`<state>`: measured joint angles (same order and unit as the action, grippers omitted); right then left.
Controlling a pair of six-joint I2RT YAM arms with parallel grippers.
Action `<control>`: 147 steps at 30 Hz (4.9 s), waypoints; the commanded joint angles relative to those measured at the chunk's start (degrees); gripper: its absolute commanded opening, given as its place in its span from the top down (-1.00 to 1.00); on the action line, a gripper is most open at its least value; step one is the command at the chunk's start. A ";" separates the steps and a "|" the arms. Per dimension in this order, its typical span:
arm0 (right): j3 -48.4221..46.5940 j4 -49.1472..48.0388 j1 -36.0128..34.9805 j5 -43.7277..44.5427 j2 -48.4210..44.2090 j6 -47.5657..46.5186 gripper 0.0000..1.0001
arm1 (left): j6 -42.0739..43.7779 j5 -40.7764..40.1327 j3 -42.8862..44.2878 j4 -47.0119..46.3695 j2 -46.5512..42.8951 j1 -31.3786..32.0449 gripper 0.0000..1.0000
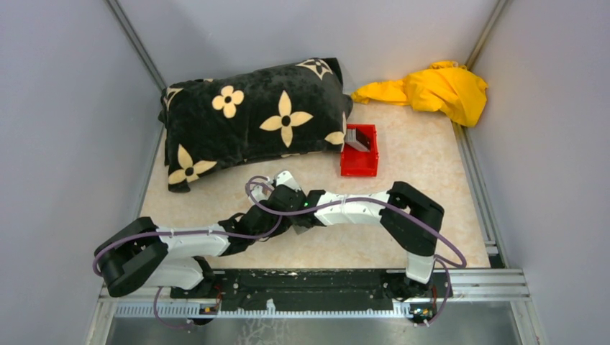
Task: Put the credit cards into the card holder
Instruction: Close the card holder at the center of the board.
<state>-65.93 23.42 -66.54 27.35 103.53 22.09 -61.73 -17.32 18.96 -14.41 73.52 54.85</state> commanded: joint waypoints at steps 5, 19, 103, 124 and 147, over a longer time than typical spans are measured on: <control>-1.91 0.42 -0.52 -1.08 3.05 0.58 1.00 | 0.33 0.56 0.64 -2.02 0.40 0.05 0.58; 2.20 -0.60 -0.51 0.27 -1.88 1.98 1.00 | 0.49 0.71 1.09 -2.20 1.38 0.03 0.58; -5.28 7.51 7.12 -12.05 4.66 -0.80 1.00 | 1.43 1.16 2.59 -1.18 5.30 0.06 0.58; -11.15 11.57 18.49 -30.70 17.19 -4.24 1.00 | 1.52 1.38 5.38 5.26 12.77 0.04 0.58; -3.87 -0.93 17.21 -18.42 -11.59 -2.00 0.18 | -2.30 -14.06 10.11 22.22 -0.21 0.03 0.47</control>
<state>-70.76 28.67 -48.97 4.12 101.06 19.68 -64.69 -28.38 26.28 5.30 72.07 54.87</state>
